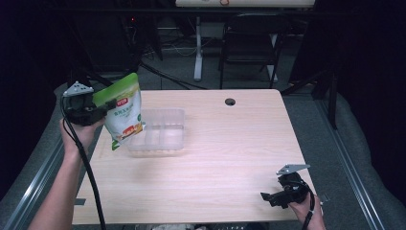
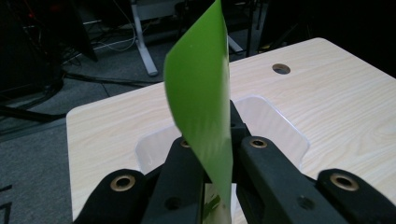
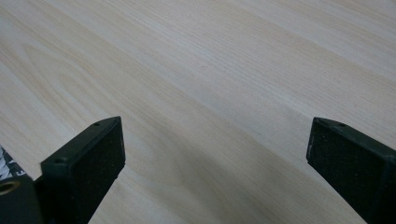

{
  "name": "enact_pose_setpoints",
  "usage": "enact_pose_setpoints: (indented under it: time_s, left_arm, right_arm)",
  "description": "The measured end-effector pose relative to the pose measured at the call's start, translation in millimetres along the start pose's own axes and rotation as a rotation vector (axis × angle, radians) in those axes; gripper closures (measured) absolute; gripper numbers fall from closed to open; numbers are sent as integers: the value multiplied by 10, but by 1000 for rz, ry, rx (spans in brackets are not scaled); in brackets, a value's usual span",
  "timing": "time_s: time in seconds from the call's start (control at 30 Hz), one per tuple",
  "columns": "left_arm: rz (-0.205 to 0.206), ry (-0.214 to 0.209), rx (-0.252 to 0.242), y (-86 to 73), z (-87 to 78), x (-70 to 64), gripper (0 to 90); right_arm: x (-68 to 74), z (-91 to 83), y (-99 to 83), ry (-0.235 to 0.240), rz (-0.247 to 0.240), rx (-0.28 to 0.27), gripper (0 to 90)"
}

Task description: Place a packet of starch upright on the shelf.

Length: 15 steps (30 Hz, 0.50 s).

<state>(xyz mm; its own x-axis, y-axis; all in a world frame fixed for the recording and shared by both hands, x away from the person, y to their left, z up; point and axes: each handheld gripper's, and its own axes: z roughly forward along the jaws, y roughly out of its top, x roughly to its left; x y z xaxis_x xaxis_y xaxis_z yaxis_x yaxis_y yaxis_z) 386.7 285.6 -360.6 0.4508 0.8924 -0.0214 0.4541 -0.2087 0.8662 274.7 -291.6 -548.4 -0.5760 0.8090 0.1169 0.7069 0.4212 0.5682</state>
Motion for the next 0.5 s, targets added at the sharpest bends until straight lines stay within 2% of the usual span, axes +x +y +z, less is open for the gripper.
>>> enact_pose_setpoints:
  time_s: [0.33,0.5]
  left_arm:
    - [-3,28,-12,1,79,16,900]
    - [-20,36,-19,-15,140,31,900]
  right_arm:
    - [-2,-2,0,0,-5,2,39]
    - [-3,-3,1,0,-6,7,39]
